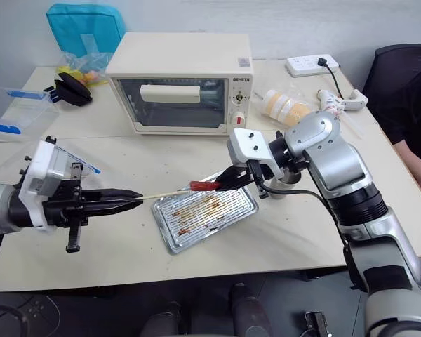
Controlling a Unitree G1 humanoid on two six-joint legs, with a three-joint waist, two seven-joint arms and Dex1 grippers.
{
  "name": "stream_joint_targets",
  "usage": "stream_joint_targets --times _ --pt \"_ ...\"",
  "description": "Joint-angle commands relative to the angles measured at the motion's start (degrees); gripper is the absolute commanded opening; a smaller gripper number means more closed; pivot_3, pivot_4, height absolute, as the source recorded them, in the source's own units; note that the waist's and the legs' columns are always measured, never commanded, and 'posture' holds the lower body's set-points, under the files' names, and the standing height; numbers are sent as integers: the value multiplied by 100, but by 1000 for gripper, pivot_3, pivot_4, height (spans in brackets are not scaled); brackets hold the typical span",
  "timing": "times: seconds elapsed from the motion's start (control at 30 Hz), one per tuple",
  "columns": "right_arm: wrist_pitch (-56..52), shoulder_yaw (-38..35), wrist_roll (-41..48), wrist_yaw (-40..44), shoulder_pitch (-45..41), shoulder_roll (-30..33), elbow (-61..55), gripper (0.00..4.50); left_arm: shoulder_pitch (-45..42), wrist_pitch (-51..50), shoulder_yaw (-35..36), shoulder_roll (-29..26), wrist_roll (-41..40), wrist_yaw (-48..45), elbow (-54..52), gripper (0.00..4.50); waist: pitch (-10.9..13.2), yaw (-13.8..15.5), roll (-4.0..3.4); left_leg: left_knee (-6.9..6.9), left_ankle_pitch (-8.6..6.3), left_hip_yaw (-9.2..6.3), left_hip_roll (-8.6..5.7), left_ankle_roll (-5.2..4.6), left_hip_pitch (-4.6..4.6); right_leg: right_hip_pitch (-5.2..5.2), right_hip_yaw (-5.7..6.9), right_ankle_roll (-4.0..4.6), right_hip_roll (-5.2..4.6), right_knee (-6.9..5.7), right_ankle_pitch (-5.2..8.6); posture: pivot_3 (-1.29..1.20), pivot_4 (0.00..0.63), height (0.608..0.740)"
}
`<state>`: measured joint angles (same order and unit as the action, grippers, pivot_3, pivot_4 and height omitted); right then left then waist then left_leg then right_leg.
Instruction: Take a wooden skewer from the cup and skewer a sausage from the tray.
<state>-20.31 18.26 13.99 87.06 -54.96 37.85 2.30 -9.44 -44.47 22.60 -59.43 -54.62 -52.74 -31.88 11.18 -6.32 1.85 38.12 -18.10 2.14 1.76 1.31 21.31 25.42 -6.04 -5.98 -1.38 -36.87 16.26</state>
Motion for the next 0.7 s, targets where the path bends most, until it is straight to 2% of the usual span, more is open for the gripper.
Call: stream_joint_targets --times 0.03,0.37,0.7 --pt "6 -79 55 73 -61 69 -203 98 -18 106 248 -101 91 -73 54 0 0 0 0 0 0 0 0 0 0 0 0 0 0 0 0 0 150 740" --pt "39 -67 12 52 -70 66 -150 98 -336 97 10 -32 164 -106 96 0 0 4 0 1 0 0 0 0 1 0 0 0 -1 -1 0 0 150 740" --pt "173 -51 -150 0 -117 -23 85 98 -289 48 77 -63 143 -145 79 0 0 1 0 1 0 0 0 0 0 0 0 0 -1 -2 0 0 150 740"
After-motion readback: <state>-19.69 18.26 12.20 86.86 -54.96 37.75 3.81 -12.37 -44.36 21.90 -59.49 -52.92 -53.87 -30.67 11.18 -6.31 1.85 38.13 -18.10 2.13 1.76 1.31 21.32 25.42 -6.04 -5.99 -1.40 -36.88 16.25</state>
